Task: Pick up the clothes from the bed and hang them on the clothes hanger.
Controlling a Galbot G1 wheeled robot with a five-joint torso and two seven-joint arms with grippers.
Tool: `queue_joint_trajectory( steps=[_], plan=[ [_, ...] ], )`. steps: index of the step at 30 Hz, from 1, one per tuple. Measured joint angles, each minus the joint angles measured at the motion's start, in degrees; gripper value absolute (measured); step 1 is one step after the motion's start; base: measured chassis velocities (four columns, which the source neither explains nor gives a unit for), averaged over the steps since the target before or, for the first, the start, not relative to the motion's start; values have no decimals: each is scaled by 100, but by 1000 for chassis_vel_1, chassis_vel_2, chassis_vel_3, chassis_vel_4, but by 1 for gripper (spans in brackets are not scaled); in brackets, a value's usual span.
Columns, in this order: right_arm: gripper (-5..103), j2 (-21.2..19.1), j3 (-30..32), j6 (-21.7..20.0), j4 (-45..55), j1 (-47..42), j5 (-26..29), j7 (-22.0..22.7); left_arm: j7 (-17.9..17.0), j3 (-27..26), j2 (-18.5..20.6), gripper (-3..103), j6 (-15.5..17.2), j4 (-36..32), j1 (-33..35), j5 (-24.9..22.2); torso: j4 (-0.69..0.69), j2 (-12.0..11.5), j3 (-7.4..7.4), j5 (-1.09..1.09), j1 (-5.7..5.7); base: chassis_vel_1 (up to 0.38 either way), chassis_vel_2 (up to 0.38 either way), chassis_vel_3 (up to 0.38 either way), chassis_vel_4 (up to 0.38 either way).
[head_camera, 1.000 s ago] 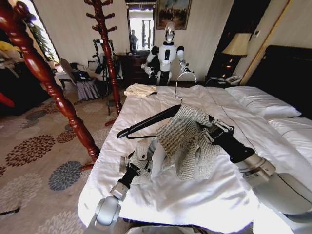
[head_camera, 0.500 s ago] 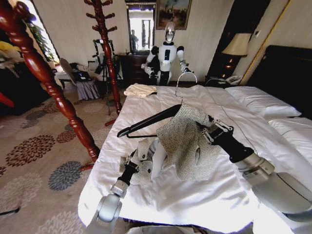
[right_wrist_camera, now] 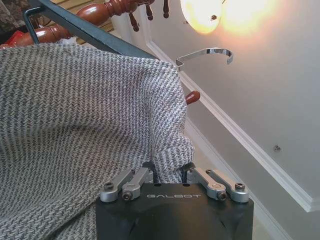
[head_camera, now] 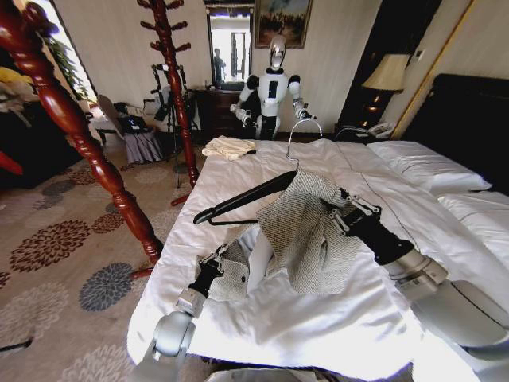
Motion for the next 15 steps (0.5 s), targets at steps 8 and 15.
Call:
queue_joint_trajectory(
  steps=[8, 15],
  plan=[
    [24, 12, 25, 6, -12, 0, -54, 73, -45, -462, 403, 2, 492, -675, 10, -1579, 1, 0, 0, -1, 0, 0, 0, 0, 0],
    [24, -2, 8, -51, 0, -15, -85, 108, -264, -1218, 1571, 2, 1377, -1456, -451, -4124, -1, 0, 0, -2, 0, 0, 0, 0, 0]
  ],
)
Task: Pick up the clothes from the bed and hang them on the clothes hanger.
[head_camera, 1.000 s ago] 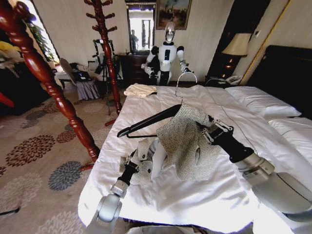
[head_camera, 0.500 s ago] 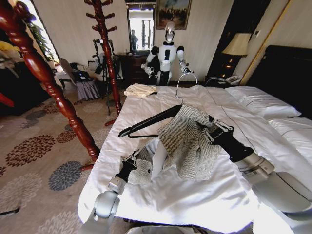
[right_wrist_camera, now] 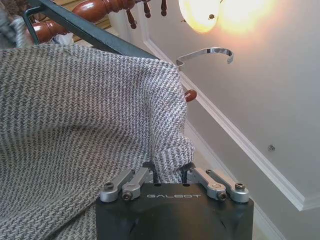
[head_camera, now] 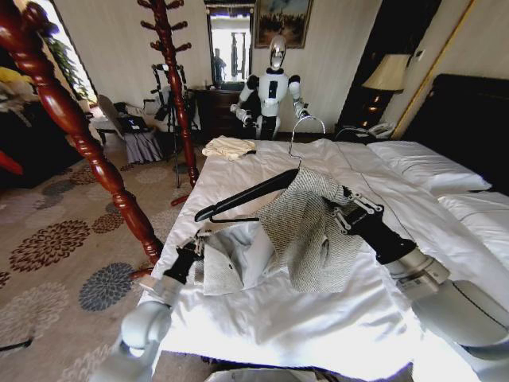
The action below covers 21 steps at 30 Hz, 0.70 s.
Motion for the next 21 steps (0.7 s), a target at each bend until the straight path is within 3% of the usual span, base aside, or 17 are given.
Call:
queue_joint_trajectory(
  steps=[3, 4, 6, 8, 12, 13, 17, 21],
  plan=[
    [24, -21, -71, 10, -19, -16, -76, -24, -189, -589, 672, 2, 305, -303, -294, -1502, 3, 0, 0, -1, 0, 0, 0, 0, 0],
    [24, -21, -71, 10, -19, -16, -76, -24, -189, -589, 672, 2, 305, -303, -294, -1502, 3, 0, 0, -1, 0, 0, 0, 0, 0],
    [24, -18, -90, 16, -42, -30, -143, -42, -406, -797, 1126, 2, 406, -476, -528, -2370, 0, 1, 0, 1, 0, 0, 0, 0, 0],
    [24, -15, -94, 16, -49, -33, -158, -49, -482, -860, 1261, 2, 434, -524, -580, -2592, 0, 0, 0, 0, 0, 0, 0, 0, 0],
    [24, 11, -111, 20, -59, -57, -225, -84, -860, -1169, 1828, 2, 571, -737, -682, -3500, 1, 1, 0, 1, 0, 0, 0, 0, 0],
    [24, 11, -111, 20, -59, -57, -225, -84, -860, -1169, 1828, 2, 571, -737, -682, -3500, 1, 1, 0, 1, 0, 0, 0, 0, 0],
    [24, 46, -182, 2, -66, -91, -419, -94, -1144, -1356, 2150, 2, 679, -1032, -732, -4213, 1, 0, 0, 1, 0, 0, 0, 0, 0],
    [24, 85, -241, -114, -165, -98, -618, -27, -1176, -1537, 2261, 2, 785, -1245, -701, -4700, 1, 0, 0, 3, -1, 0, 0, 0, 0]
  ],
)
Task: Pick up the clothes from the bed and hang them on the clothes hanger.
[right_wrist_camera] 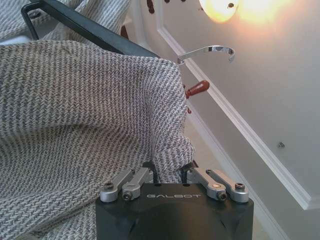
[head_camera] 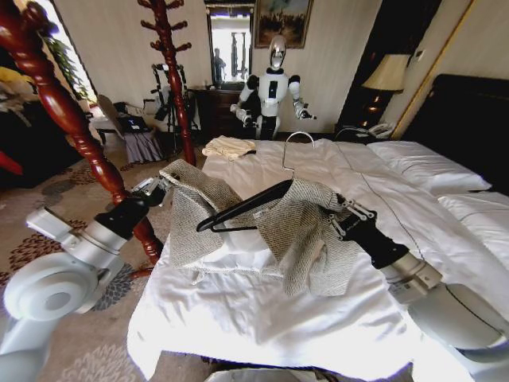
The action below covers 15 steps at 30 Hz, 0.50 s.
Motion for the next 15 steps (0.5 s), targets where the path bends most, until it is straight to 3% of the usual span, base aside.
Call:
queue_joint_trajectory(
  steps=[2, 7, 15],
  plan=[
    [24, 19, -27, -103, -78, 6, -97, 85, 78, -196, 39, 2, 111, -18, 88, -244, 0, 0, 0, -1, 0, 0, 0, 0, 0],
    [24, 21, -41, -210, -173, 27, -159, 184, 384, -364, 47, 2, 263, -18, 177, -246, 0, 0, 0, -1, 0, 0, 0, 0, 0],
    [24, 3, 4, -312, -198, 28, -119, 341, 750, -469, 94, 2, 358, -2, 175, 354, 0, 0, 0, -1, 0, 0, 0, 0, 0]
  ],
)
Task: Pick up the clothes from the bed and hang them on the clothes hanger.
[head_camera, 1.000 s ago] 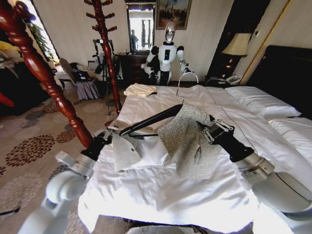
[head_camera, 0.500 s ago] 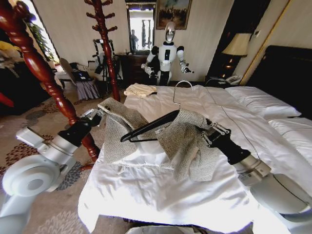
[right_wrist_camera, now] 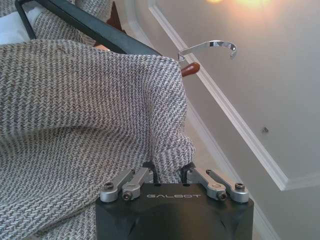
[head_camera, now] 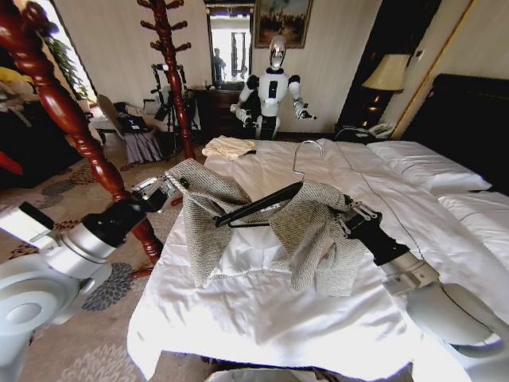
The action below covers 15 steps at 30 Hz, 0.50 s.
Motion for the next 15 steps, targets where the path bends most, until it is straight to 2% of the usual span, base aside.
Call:
queue_joint_trajectory(
  steps=[4, 13, 15],
  plan=[
    [24, 12, 21, -258, -54, 8, 2, 236, 52, -8, 22, 2, 118, 7, -15, 91, 0, 0, 0, 0, 0, 0, 0, 0, 0],
    [24, 31, 38, -424, -89, 6, 12, 435, 123, -106, 53, 2, 238, 13, -90, 43, -1, 0, 0, 0, 0, 0, 0, 0, 0],
    [24, 42, -12, -428, -29, -9, 177, 470, 118, 5, -41, 2, 240, 15, -25, 69, -1, 0, 0, 0, 0, 0, 0, 0, 0]
  ],
)
